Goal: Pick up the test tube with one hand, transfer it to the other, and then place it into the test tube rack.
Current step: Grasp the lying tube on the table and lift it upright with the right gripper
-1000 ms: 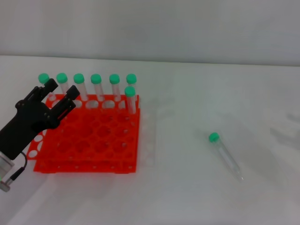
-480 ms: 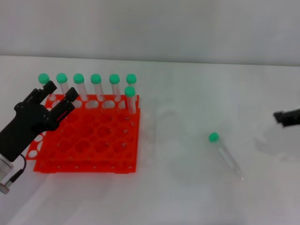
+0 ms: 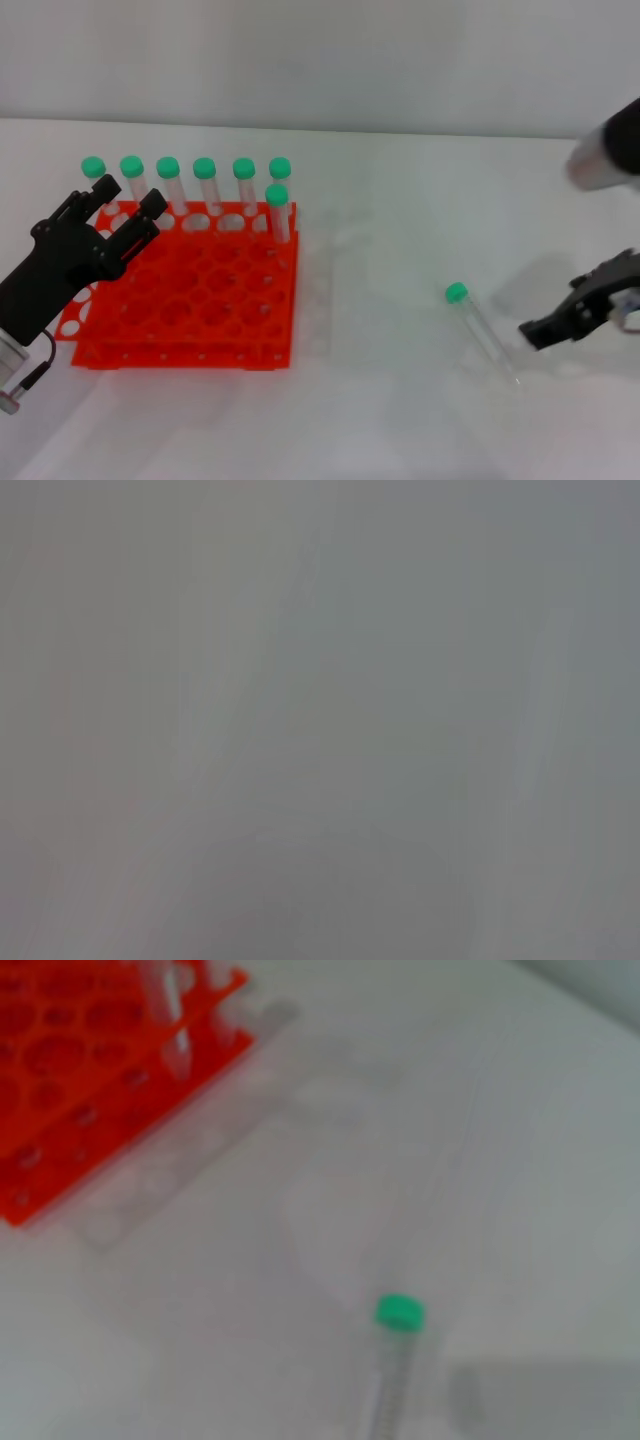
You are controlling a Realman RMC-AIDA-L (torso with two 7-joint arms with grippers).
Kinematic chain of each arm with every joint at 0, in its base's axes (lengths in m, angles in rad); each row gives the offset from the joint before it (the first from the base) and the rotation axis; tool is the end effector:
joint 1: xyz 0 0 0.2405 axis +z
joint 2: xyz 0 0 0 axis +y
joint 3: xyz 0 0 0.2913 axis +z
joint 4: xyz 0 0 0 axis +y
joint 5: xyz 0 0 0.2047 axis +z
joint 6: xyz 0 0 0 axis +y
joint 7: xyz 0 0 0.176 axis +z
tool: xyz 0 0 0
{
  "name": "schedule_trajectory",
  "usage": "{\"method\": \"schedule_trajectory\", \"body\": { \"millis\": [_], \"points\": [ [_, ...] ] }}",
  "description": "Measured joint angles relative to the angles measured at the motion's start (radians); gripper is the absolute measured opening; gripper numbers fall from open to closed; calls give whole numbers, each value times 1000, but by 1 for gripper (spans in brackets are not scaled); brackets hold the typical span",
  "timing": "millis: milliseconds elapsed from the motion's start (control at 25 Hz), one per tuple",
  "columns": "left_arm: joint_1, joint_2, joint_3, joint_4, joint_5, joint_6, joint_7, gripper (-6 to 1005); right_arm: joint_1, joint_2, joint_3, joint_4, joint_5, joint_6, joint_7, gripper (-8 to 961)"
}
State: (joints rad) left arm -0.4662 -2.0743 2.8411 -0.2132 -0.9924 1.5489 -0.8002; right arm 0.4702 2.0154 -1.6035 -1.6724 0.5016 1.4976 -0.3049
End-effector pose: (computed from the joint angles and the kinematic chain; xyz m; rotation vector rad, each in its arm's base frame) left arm -0.3317 0.3410 -0.0118 -1.9144 -0.6296 -1.0581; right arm 0.2008 0.3591 -0.0242 -2.4206 0.8439 -0.4109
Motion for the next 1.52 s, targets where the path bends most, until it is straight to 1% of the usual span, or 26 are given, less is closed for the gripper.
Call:
{"method": "schedule_trajectory", "body": {
  "millis": [160, 320, 720, 960, 1120, 1520],
  "points": [
    [-1, 0, 1, 0, 0, -1, 6, 730, 50, 3, -58, 107, 3, -50, 8, 778],
    [0, 0, 1, 0, 6, -1, 6, 730, 86, 7, -76, 190, 10, -74, 10, 775],
    [4, -1, 1, 5, 9, -1, 7, 729, 100, 8, -104, 261, 47, -93, 10, 767],
    [4, -1, 1, 7, 9, -1, 7, 729, 101, 8, -121, 268, 54, -116, 29, 523],
    [4, -1, 1, 8, 10, 0, 7, 730, 105, 8, -125, 282, 55, -137, 38, 518],
    [-3, -1, 1, 8, 11, 2, 7, 729, 135, 8, -127, 369, 54, -169, 55, 503]
  ]
}}
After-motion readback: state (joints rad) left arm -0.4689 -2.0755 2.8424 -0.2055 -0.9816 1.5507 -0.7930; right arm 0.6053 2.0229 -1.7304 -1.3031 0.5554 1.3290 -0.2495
